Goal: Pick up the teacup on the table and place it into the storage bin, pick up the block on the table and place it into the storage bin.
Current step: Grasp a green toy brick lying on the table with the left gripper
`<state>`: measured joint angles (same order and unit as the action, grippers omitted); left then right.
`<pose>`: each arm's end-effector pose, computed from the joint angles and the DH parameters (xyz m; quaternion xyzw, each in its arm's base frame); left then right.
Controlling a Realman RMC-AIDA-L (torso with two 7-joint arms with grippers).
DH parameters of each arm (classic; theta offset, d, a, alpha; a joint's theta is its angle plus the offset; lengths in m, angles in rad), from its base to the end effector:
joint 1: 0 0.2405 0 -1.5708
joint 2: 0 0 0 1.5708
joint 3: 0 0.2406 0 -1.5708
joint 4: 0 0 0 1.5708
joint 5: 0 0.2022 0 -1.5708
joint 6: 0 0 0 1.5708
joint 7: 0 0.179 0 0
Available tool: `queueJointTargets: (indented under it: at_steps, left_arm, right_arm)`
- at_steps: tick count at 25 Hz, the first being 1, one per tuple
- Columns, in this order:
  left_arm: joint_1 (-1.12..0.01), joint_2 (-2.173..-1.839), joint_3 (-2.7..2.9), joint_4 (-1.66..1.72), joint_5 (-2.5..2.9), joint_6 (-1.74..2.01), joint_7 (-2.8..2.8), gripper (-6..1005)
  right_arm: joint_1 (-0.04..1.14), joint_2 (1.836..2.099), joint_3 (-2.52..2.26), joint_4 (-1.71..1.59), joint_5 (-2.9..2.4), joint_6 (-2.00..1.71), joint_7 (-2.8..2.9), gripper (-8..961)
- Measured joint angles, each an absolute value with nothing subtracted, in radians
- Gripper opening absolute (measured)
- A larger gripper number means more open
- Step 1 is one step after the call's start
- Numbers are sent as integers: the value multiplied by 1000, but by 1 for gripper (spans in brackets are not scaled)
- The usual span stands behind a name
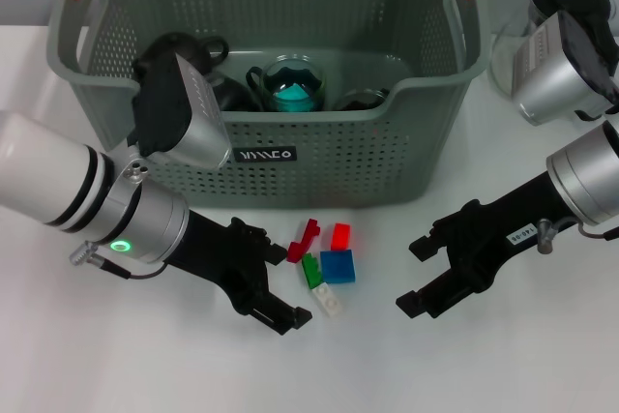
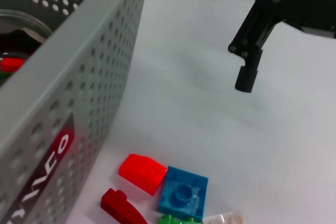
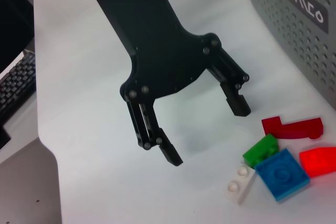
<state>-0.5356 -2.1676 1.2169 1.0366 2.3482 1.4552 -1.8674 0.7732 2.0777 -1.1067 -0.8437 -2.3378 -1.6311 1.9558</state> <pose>-0.2084 0.3147 -0.0804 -0.9798 -0.1903 0.0436 0.0426 0.1795 0.3313 -0.0599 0.9725 -0.2236 0.0537 0.0372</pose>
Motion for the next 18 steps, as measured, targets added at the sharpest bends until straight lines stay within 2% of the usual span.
queueJointTargets:
  at_steps: [18]
  left_arm:
    - [-551, -2169, 1232, 963, 2338, 1294, -1818, 934]
  right_arm:
    - [776, 2078, -1108, -842, -2338, -1629, 1976, 942]
